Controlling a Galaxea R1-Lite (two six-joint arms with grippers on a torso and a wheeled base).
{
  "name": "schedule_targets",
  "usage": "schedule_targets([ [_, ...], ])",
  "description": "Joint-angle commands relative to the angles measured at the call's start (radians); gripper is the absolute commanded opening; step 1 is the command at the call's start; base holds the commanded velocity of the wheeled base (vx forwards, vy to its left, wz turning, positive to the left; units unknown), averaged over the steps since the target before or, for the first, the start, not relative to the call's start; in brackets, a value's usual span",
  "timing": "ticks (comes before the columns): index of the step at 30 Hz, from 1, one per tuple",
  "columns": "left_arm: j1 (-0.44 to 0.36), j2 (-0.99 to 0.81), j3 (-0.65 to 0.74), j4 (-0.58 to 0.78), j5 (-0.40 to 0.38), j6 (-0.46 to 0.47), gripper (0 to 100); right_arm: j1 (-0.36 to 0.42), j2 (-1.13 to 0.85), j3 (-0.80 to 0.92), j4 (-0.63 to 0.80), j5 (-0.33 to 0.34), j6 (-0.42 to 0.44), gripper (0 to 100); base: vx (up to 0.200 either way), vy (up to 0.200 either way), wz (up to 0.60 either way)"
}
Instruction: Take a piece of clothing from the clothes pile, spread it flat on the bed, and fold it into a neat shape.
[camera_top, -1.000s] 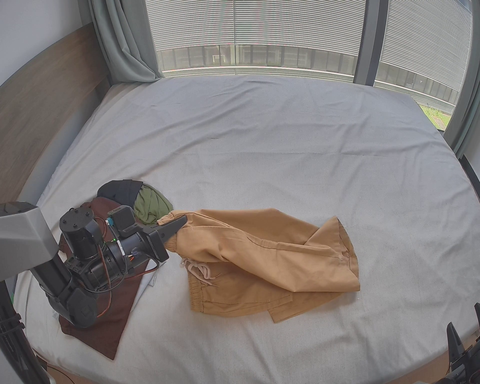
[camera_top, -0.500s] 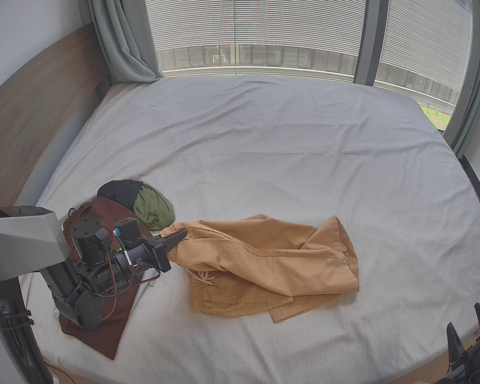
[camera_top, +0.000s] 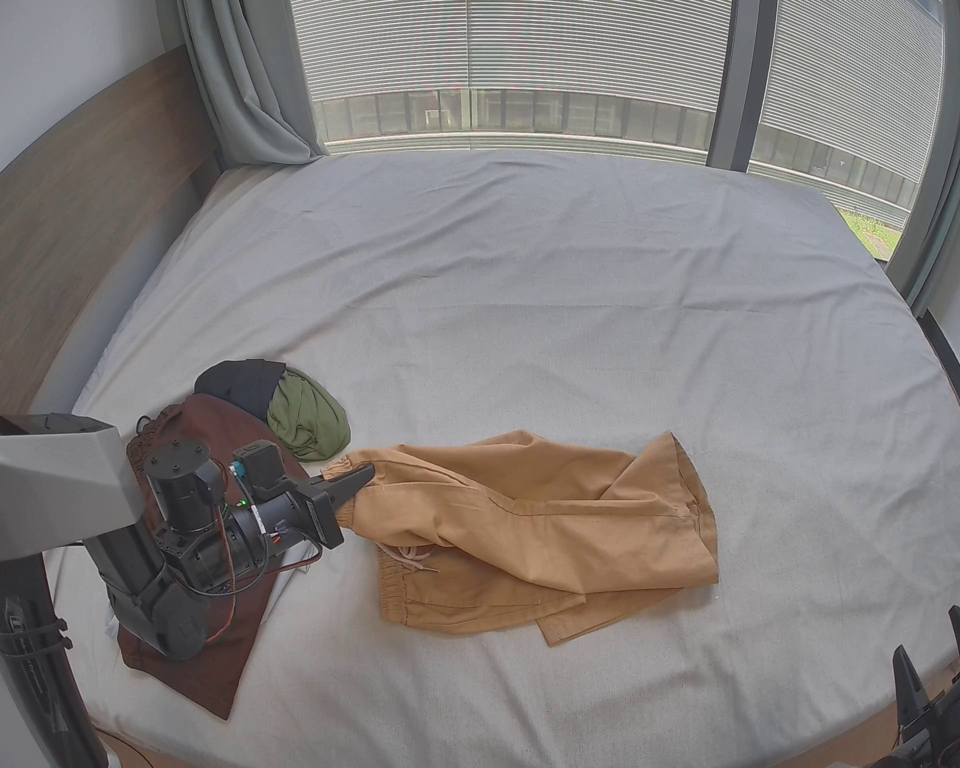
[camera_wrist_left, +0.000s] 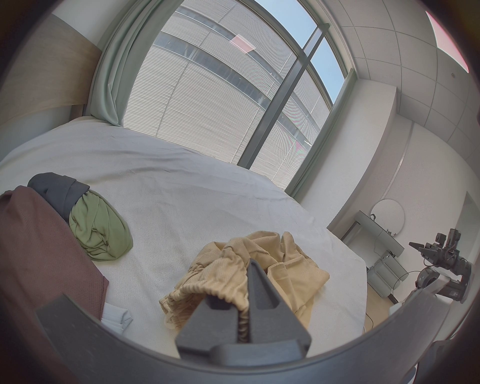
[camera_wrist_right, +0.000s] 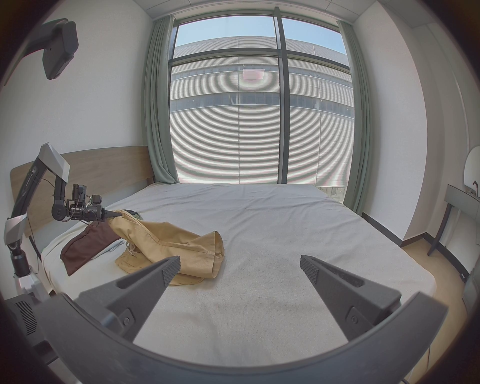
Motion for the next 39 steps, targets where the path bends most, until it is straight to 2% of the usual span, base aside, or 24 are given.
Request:
schedule_targets([
  [1,0.000,0.004,0.001,-0.001,0.000,-0.001,0,0.000,-0.016,0.016,0.000,0.002,-0.007,100,0.000,0.000,0.00],
  [9,0.000,0.005,0.001,-0.001,0.000,-0.001,0,0.000,-0.016,0.016,-0.017,-0.003,-0.003,100,0.000,0.000,0.00],
  [12,0.001,0.001,0.001,-0.001,0.000,-0.002,0,-0.003,-0.009,0.001,-0.160,0.003,-0.008,100,0.000,0.000,0.00],
  [14,0.001,0.002,-0.004,-0.001,0.000,-0.004,0,-0.003,0.047,-0.018,-0.204,0.002,-0.011,100,0.000,0.000,0.00],
  [22,0.000,0.002,-0.003,-0.001,0.000,-0.002,0,0.005,0.226,-0.110,-0.203,0.002,-0.005,100,0.000,0.000,0.00],
  [35,0.000,0.002,-0.003,-0.002,-0.001,-0.004,0,0.006,0.492,-0.222,-0.204,0.008,0.073,100,0.000,0.000,0.00],
  [38,0.000,0.001,-0.001,-0.002,-0.001,-0.002,0,0.008,0.522,-0.234,-0.204,0.025,0.086,100,0.000,0.000,0.00],
  [39,0.000,0.001,-0.001,-0.002,-0.001,-0.002,0,0.005,0.554,-0.239,-0.206,0.051,0.092,100,0.000,0.000,0.00],
])
